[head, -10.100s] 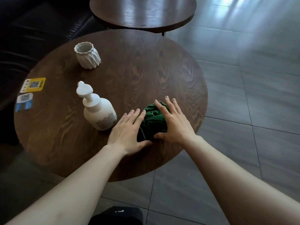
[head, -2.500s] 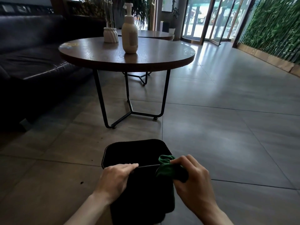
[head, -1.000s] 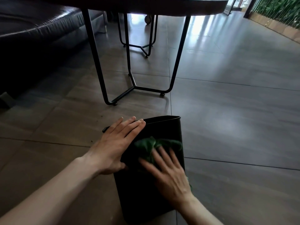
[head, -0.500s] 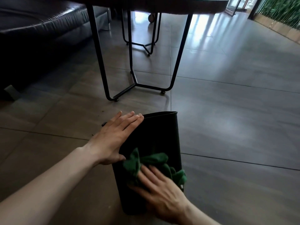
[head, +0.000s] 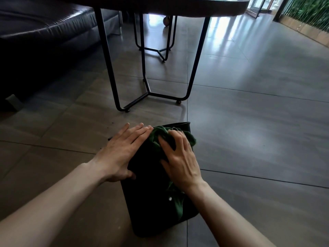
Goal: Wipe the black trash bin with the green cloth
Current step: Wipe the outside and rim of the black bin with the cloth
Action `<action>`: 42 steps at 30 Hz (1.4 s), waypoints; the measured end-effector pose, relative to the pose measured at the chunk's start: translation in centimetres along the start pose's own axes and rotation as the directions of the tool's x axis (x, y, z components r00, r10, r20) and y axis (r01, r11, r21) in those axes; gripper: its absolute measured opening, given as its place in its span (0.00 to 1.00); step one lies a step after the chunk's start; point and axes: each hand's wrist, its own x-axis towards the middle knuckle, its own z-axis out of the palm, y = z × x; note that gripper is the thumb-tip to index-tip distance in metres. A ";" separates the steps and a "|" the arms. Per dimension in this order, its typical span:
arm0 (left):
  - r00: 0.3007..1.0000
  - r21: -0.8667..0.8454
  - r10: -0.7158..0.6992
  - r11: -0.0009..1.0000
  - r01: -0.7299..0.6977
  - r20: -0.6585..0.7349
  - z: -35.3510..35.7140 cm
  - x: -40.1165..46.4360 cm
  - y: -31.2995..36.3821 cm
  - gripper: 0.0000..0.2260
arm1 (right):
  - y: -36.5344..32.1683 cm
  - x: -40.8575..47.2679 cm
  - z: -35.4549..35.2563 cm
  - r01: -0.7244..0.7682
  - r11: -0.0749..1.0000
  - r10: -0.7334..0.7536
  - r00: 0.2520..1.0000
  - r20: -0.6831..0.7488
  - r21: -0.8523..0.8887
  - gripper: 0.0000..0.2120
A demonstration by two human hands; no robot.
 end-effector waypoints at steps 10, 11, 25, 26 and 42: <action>0.999 -0.003 0.017 1.000 -0.017 -0.032 0.1 -0.1 0.1 0.60 | 0.5 -11.1 3.0 0.633 0.759 -0.524 0.732 0.435 -0.153 0.39; 1.000 0.001 0.017 1.000 -0.017 -0.018 0.1 -0.1 0.1 0.62 | 0.9 -11.2 2.9 0.670 0.726 -0.556 0.706 0.439 -0.157 0.35; 0.999 -0.003 0.026 1.000 -0.026 -0.035 0.1 -0.3 0.3 0.58 | 3.5 -4.3 -0.6 0.690 0.724 -0.652 0.698 0.295 -0.031 0.16; 0.999 -0.006 0.025 1.000 -0.025 -0.034 0.1 -0.3 0.3 0.59 | 3.5 -3.2 -0.7 0.593 0.805 -0.575 0.790 0.215 -0.027 0.14; 1.000 -0.011 0.009 1.000 -0.009 -0.014 -0.2 -0.4 0.5 0.62 | 2.7 -11.3 1.6 0.681 0.731 -0.597 0.665 0.448 -0.038 0.14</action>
